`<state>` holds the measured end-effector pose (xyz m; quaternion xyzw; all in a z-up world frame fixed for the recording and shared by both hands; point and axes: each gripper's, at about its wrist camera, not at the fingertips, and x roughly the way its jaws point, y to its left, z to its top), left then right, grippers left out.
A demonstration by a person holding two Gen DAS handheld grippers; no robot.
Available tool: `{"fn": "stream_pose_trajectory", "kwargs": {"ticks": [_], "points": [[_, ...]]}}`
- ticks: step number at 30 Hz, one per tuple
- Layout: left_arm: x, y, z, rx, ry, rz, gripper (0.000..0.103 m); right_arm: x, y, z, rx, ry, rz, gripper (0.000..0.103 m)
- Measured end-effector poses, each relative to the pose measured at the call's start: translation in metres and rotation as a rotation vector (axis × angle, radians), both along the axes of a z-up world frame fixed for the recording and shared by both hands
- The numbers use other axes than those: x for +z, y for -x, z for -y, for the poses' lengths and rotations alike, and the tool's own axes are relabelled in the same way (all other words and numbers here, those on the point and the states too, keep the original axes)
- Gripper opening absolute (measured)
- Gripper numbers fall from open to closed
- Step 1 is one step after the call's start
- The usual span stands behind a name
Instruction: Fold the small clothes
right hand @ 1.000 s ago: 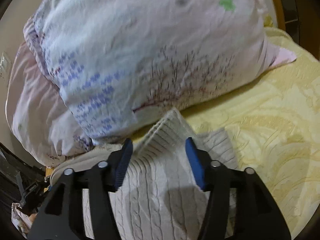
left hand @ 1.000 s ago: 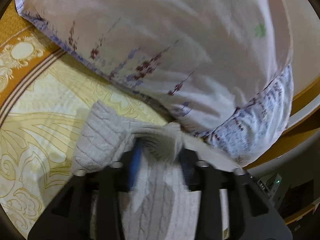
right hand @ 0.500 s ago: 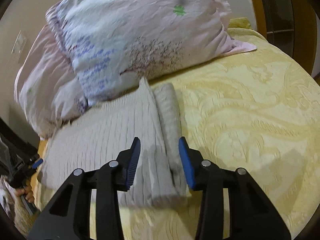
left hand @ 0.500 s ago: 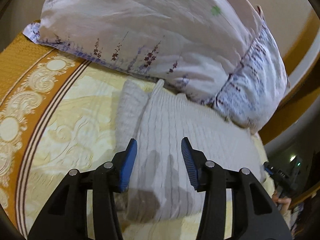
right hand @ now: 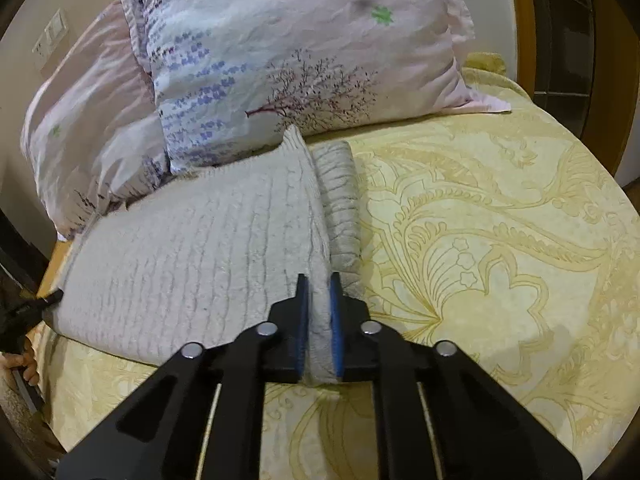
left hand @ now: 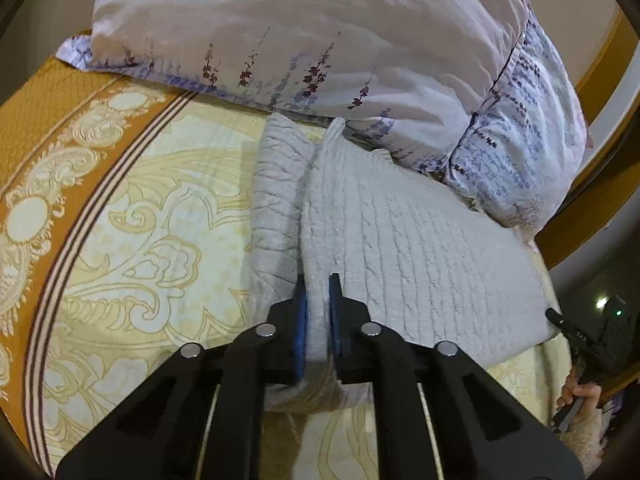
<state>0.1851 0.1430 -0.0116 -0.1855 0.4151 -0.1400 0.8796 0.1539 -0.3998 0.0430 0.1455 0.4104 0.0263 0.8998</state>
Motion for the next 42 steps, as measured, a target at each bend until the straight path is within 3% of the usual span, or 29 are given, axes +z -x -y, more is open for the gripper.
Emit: {"fn": "stream_pose_trajectory", "kwargs": {"ticks": [7, 16, 19, 22, 24, 25, 26, 28, 34, 39, 42], "points": [[0.002, 0.008, -0.004, -0.016, 0.02, 0.008, 0.008, 0.012, 0.019, -0.004, -0.017, -0.003, 0.025, 0.007], [-0.004, 0.013, -0.009, -0.015, 0.031, 0.01, 0.008, -0.012, 0.012, -0.004, -0.063, 0.058, -0.065, 0.008], [-0.004, 0.012, -0.009, -0.017, 0.035, 0.008, 0.008, -0.011, 0.009, -0.01, -0.057, 0.092, -0.08, 0.014], [-0.001, 0.013, -0.013, -0.011, 0.07, -0.001, 0.008, -0.002, 0.008, -0.012, -0.069, 0.096, -0.073, 0.031], [0.006, 0.013, -0.017, -0.004, 0.086, 0.011, 0.013, 0.011, 0.007, -0.017, -0.069, 0.107, -0.029, 0.043], [0.008, 0.012, -0.019, 0.001, 0.089, 0.017, 0.026, 0.017, 0.006, -0.023, -0.056, 0.112, -0.008, 0.045], [0.012, 0.011, -0.022, 0.015, 0.096, 0.026, 0.046, 0.023, 0.003, -0.03, -0.032, 0.114, 0.012, 0.049], [0.016, 0.006, -0.027, 0.042, 0.107, 0.029, 0.059, 0.03, -0.006, -0.053, 0.042, 0.122, 0.034, 0.051], [0.01, -0.024, -0.026, 0.031, 0.141, -0.044, 0.063, 0.019, -0.038, -0.128, 0.238, 0.182, -0.006, 0.051], [0.004, -0.037, -0.023, 0.034, 0.139, -0.072, 0.063, 0.009, -0.054, -0.165, 0.311, 0.191, -0.027, 0.052], [-0.001, -0.043, -0.022, 0.037, 0.15, -0.091, 0.063, 0.005, -0.058, -0.178, 0.325, 0.231, -0.023, 0.059]]}}
